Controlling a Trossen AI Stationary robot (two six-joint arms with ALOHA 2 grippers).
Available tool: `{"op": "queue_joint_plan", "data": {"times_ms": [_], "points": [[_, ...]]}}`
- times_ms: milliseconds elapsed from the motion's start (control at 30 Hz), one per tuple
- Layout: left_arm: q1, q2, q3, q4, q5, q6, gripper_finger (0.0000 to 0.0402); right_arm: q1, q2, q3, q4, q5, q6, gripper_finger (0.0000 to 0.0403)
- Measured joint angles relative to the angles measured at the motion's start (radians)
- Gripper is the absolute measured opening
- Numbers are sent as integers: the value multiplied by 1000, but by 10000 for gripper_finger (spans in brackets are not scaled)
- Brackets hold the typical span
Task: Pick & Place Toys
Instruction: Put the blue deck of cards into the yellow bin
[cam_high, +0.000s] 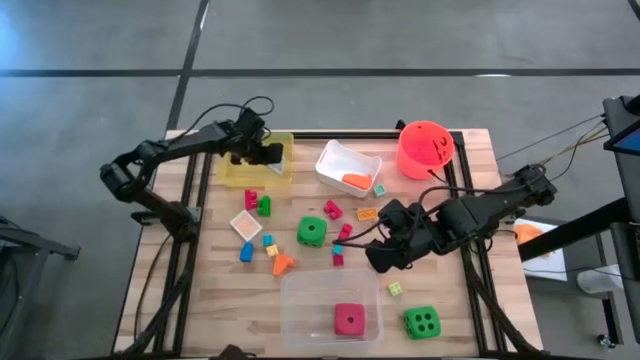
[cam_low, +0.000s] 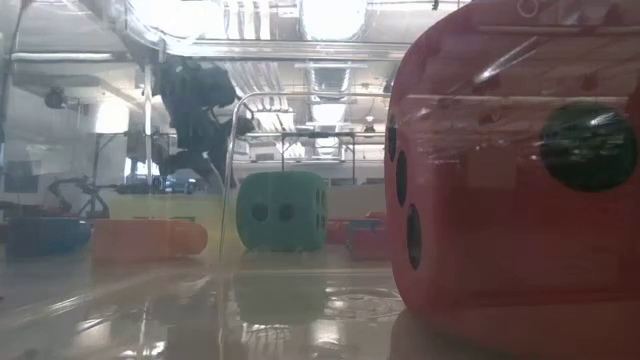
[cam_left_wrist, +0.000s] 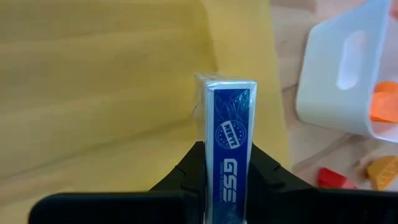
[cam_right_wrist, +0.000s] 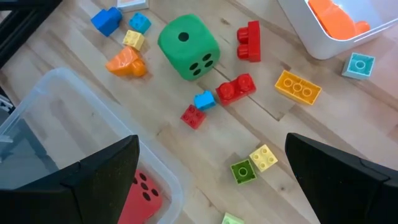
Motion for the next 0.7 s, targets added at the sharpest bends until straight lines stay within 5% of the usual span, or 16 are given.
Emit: {"op": "queue_joint_plan", "data": {"times_ms": [267, 700], "points": [[17, 38, 0, 2, 0, -24, 51, 0, 0, -1, 0, 0, 0, 395], [20, 47, -1, -5, -4, -34, 156, 0, 0, -1, 0, -1, 0, 395]]}}
